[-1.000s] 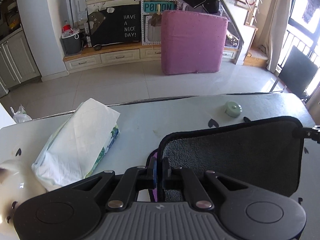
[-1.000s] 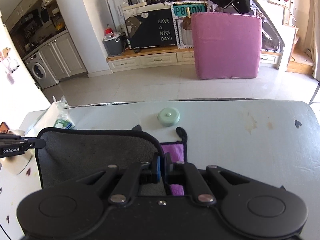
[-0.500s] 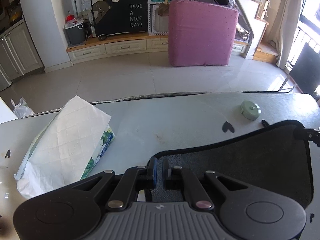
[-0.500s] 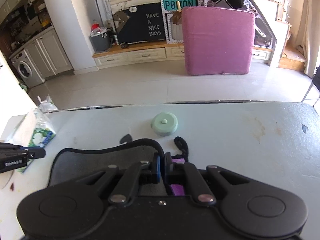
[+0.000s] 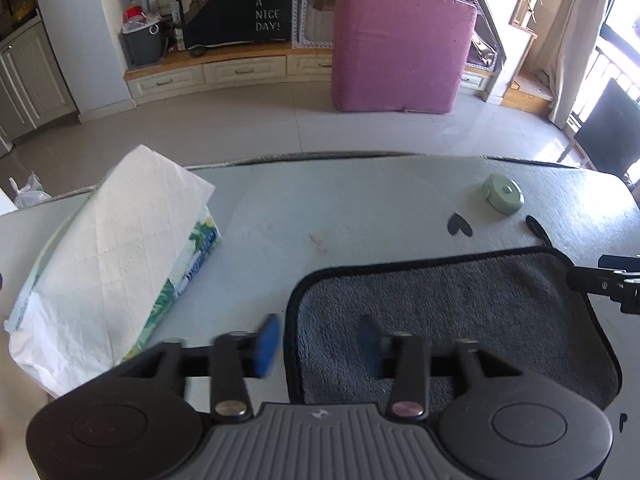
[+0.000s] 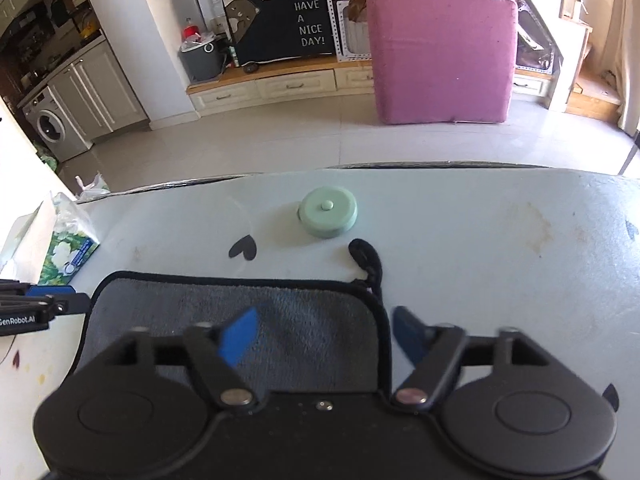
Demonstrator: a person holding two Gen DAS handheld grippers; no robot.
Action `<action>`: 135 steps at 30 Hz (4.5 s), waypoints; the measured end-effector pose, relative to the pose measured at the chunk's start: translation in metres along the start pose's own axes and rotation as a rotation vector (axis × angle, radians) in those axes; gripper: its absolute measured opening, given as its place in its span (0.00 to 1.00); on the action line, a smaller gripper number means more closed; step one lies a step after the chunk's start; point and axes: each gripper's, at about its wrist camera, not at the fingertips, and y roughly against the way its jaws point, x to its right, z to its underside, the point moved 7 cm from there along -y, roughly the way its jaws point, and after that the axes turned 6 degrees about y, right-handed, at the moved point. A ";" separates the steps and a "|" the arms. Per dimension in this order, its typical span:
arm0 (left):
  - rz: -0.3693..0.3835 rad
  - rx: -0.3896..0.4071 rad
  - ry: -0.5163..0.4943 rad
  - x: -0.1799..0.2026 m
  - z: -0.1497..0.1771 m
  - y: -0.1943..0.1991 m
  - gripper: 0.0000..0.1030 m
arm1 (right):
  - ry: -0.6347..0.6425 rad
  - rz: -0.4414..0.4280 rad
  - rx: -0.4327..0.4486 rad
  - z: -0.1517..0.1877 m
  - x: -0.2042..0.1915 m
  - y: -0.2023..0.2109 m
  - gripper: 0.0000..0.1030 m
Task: Fold towel
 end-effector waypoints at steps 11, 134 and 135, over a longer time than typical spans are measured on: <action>0.015 0.008 -0.013 0.009 0.009 0.008 0.98 | 0.024 -0.035 -0.008 0.017 -0.003 0.010 1.00; 0.294 0.419 -0.086 0.068 0.343 0.417 0.99 | 0.077 -0.157 0.431 0.299 -0.100 0.447 0.99; 0.294 0.418 -0.086 0.068 0.346 0.418 0.99 | 0.077 -0.158 0.432 0.301 -0.101 0.449 0.99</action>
